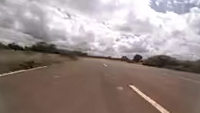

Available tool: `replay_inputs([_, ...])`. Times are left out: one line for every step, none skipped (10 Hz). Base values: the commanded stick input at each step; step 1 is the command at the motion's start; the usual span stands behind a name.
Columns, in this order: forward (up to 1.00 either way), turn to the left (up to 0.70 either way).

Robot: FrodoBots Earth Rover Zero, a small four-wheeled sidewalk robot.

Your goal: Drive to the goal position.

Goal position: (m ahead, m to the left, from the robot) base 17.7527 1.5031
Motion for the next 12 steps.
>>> replay_inputs([1.00,0.00])
replay_inputs([1.00,0.00])
replay_inputs([1.00,0.00])
replay_inputs([1.00,0.00])
replay_inputs([1.00,0.00])
replay_inputs([1.00,0.00])
replay_inputs([1.00,0.00])
replay_inputs([1.00,0.00])
replay_inputs([1.00,0.00])
replay_inputs([1.00,0.00])
replay_inputs([1.00,0.00])
replay_inputs([1.00,0.00])
